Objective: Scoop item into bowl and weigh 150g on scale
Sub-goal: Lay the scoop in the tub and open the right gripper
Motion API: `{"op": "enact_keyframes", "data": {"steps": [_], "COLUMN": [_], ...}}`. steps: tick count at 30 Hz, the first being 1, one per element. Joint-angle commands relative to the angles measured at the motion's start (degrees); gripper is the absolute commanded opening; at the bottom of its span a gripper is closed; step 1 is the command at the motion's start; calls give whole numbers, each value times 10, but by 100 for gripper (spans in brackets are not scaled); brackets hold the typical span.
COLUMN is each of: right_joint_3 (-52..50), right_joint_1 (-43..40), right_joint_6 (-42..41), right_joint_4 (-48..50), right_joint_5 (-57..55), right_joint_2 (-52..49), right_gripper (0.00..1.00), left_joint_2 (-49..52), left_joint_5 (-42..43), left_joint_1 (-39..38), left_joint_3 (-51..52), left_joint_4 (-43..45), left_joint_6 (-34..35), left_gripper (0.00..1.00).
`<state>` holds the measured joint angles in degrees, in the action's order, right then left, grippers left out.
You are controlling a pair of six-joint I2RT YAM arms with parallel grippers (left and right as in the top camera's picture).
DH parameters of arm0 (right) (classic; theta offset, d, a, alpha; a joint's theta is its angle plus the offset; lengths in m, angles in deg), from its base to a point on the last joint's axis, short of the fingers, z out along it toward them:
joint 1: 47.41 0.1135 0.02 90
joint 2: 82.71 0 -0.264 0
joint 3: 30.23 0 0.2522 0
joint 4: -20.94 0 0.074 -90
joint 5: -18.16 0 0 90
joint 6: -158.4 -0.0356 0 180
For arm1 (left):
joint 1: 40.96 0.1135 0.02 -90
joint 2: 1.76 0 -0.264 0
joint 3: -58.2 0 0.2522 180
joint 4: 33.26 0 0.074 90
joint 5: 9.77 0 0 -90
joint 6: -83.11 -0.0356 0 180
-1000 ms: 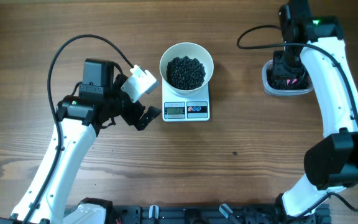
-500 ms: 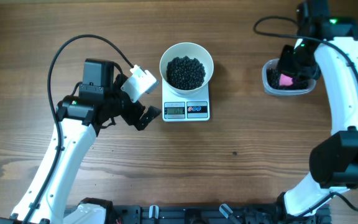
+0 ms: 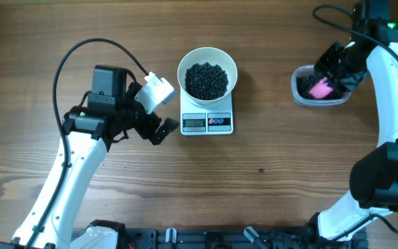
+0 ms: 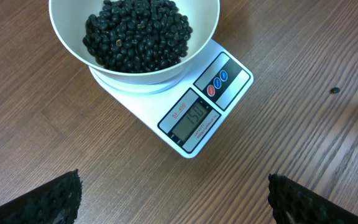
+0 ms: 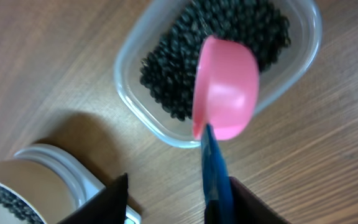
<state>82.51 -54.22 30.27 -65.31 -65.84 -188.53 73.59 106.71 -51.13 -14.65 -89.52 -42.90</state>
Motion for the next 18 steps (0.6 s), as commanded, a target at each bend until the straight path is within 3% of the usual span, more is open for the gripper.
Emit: {"op": "enact_keyframes", "data": {"steps": [1,3,14,18], "right_joint_3": [-20,-20,-19,-14], "right_joint_1": [0,-4,-37,-40], "right_joint_6": [-28,-27,-21,38], "right_joint_4": [-7,-17,-32,-31], "right_joint_5": [5,5,51,74], "right_joint_2": [-7,-7,-7,4], "right_gripper": [92,100,100,100], "left_joint_2": [-7,-7,-7,-7], "left_joint_5": [5,5,5,5], "left_joint_1": [-2,-2,-2,-2], "left_joint_3": [0,0,0,0], "left_joint_4": [0,0,0,0], "left_joint_6": [-11,-11,-11,-11], "left_gripper": [100,100,100,100]}}
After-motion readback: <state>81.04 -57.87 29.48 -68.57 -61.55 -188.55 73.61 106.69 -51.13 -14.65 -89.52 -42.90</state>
